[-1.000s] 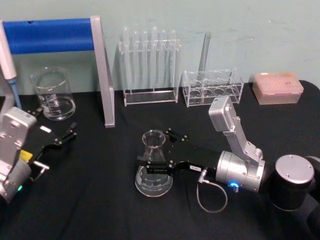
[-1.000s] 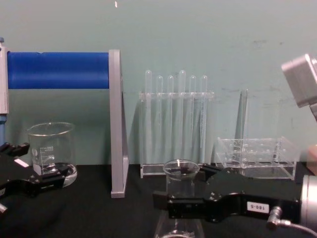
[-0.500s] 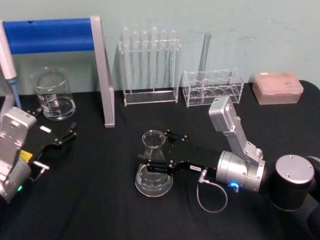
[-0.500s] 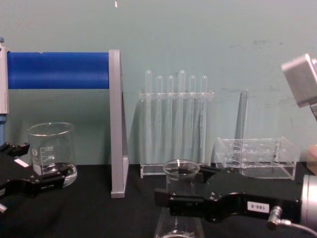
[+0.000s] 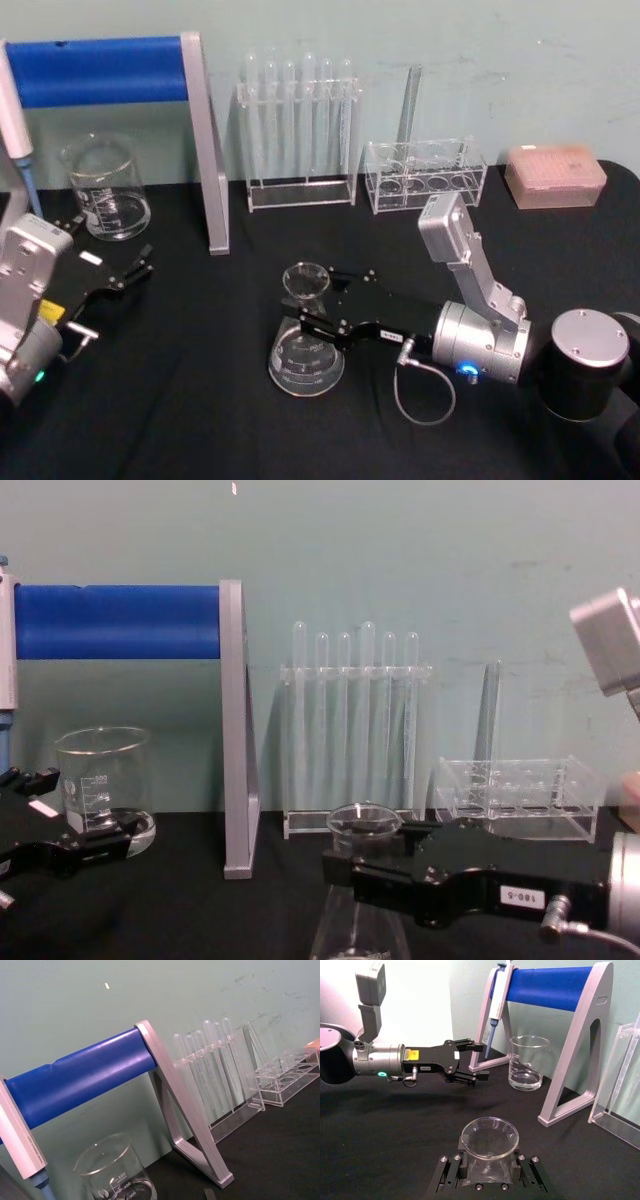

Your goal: Grasp the erlenmeyer flask with one hand, shake it three times, then place it back.

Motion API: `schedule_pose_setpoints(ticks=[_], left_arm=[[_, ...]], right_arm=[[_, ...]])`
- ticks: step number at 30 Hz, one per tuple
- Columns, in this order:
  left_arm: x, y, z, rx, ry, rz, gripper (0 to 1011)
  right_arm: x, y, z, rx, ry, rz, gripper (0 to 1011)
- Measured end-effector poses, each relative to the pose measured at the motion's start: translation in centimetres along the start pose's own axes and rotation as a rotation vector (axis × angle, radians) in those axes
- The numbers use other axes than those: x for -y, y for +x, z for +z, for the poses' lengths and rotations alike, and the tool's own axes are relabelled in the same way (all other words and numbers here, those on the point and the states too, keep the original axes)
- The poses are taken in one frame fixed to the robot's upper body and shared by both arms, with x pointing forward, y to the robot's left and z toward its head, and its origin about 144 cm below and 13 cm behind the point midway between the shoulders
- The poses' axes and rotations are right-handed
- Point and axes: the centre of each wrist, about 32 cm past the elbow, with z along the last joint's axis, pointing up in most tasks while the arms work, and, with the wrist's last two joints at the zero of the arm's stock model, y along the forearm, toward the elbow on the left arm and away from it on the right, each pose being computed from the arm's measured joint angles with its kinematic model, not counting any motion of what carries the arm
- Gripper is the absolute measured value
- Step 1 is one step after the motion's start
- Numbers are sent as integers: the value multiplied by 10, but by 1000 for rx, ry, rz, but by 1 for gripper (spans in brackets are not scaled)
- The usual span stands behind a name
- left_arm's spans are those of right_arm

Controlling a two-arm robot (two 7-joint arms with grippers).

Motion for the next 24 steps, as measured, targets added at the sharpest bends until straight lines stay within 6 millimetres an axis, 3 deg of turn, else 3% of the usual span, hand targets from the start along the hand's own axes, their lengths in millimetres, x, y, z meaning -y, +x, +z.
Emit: schedule_pose_setpoints(ticks=[13,24], left_arm=[[0,0,0,0,0,0,1001],[0,0,0,0,0,0,1001]], right_arm=[[2,1,3,-4,14,-5,453],[13,7,32,29,95,-62,453]])
